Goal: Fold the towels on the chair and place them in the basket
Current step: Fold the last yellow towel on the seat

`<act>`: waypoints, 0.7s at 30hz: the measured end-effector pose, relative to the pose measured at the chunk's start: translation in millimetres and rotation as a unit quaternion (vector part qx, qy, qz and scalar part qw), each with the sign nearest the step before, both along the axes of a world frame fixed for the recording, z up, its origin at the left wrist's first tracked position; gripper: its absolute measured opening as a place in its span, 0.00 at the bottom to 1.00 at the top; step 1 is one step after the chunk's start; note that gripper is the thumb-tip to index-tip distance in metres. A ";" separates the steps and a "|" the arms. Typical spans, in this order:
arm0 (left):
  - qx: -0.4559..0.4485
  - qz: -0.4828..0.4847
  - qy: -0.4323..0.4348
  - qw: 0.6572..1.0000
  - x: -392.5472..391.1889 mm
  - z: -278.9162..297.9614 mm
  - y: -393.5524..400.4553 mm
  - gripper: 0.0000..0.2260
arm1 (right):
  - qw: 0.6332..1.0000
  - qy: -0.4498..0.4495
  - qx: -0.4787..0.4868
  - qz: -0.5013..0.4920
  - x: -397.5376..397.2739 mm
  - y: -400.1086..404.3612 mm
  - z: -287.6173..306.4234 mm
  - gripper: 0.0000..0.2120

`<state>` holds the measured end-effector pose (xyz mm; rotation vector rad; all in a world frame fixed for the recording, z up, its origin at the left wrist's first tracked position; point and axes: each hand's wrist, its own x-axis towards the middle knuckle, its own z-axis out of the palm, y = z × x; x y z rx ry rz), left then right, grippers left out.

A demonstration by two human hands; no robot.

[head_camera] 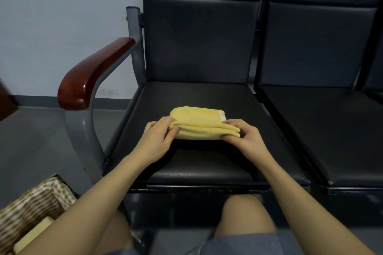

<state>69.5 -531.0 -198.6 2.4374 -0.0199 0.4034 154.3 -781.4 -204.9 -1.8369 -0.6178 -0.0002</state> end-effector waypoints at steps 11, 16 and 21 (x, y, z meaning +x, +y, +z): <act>0.033 0.225 -0.064 0.972 40.1 22.9 -33.2 0.14 | 0.983 -0.015 0.008 -0.180 26.2 26.8 8.0 0.10; 0.032 0.192 -0.066 0.979 60.4 32.9 -39.2 0.20 | 0.960 -0.019 -0.117 -0.252 44.4 36.6 8.8 0.13; 0.133 0.162 -0.070 0.975 61.8 10.8 -35.2 0.23 | 0.946 -0.042 -0.190 -0.258 53.4 35.9 -0.7 0.15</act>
